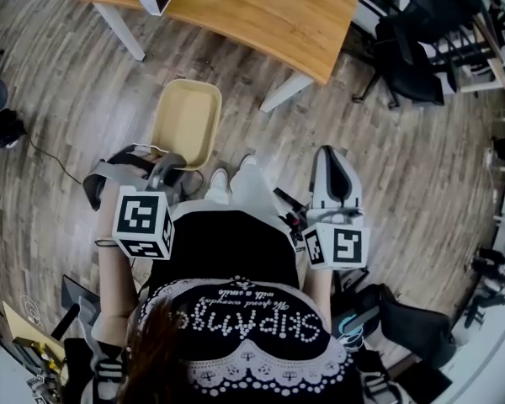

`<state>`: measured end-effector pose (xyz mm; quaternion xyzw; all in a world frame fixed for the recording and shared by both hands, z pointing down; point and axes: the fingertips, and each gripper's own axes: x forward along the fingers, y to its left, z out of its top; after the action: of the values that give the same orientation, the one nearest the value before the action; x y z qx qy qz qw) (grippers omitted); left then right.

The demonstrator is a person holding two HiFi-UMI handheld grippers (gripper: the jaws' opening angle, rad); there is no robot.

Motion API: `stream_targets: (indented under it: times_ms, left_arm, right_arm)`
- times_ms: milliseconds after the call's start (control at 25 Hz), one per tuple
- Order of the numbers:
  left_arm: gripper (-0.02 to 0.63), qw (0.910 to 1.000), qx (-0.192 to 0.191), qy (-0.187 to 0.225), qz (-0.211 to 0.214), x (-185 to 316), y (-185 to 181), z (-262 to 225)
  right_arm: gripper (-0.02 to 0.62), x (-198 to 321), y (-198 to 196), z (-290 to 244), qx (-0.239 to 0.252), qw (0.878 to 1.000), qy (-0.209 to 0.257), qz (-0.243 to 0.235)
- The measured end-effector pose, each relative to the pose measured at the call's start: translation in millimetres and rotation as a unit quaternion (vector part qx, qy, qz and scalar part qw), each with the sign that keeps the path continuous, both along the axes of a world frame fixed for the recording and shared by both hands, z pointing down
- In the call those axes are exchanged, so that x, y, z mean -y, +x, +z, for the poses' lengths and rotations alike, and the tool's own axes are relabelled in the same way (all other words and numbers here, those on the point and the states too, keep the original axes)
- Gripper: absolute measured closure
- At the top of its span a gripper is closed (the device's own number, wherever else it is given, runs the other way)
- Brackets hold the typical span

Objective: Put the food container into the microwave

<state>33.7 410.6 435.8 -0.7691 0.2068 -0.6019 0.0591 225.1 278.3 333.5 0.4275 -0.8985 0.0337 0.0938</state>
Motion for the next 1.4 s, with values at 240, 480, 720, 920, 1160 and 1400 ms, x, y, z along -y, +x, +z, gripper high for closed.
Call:
stream_targets:
  times_ms: [240, 480, 720, 920, 1160, 1400]
  left_arm:
    - [0.565, 0.9999, -0.001, -0.01, 0.0, 6, 1, 4]
    - [0.565, 0.9998, -0.001, -0.02, -0.006, 32, -6, 9]
    - [0.565, 0.9997, -0.005, -0.017, -0.015, 88, -15, 8]
    - [0.565, 0.9994, -0.002, -0.008, -0.034, 144, -23, 3]
    - [0.565, 0.9983, -0.002, 0.0, -0.058, 197, -25, -2]
    - [0.565, 0.9971, 0.003, 0.01, -0.075, 235, -21, -5]
  right_arm:
    - [0.555, 10, 7, 7, 0.003, 1.0, -0.013, 0.008]
    - [0.555, 39, 0, 15, 0.002, 1.0, -0.025, 0.004]
    - [0.555, 96, -17, 14, -0.002, 1.0, -0.024, -0.01]
    - [0.555, 158, -32, 3, 0.001, 0.999, -0.01, -0.03]
    - [0.555, 219, -39, 0, 0.003, 0.999, 0.0, -0.05]
    - [0.555, 259, -37, 1, 0.008, 0.998, 0.0, -0.066]
